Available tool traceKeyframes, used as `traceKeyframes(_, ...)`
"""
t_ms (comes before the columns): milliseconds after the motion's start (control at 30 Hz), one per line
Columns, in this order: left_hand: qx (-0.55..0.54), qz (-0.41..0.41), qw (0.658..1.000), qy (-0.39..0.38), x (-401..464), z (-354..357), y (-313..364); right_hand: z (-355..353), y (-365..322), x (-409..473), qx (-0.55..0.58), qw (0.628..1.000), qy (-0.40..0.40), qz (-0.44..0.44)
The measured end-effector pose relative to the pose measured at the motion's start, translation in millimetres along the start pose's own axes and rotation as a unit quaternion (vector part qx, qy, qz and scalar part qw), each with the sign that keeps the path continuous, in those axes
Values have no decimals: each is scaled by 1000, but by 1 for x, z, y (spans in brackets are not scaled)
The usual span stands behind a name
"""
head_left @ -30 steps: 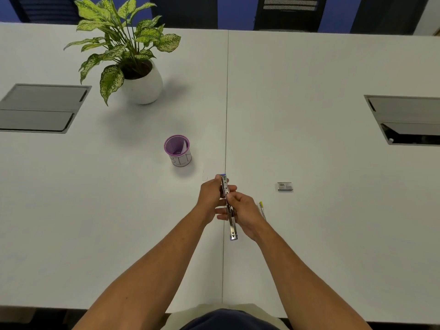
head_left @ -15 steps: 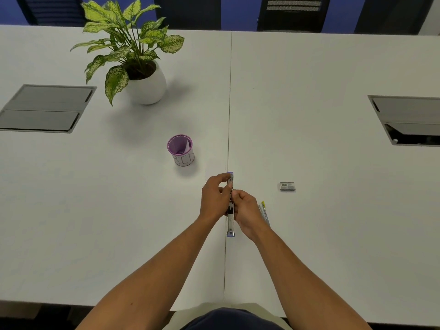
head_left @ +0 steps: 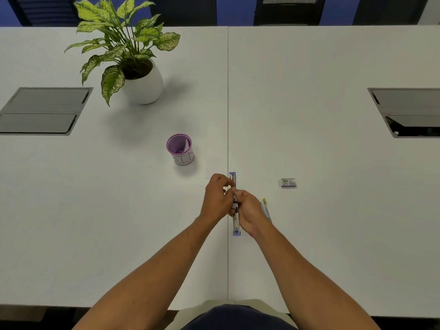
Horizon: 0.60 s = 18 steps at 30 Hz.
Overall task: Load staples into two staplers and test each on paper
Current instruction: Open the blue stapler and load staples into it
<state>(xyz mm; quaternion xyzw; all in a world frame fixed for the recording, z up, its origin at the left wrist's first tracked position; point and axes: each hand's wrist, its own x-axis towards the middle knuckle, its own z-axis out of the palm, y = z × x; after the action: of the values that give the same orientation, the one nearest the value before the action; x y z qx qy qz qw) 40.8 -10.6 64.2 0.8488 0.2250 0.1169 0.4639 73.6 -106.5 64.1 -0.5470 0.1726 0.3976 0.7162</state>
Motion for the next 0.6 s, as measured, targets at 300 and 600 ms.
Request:
traceKeyframes(300, -76, -26, 993, -82, -7, -2, -4, -3, 1, 5, 5, 1000, -12, 11)
traceKeyframes(600, -30, 30, 995, -96, -17, -6, -18, -8, 2, 13, 66, 998, -18, 14)
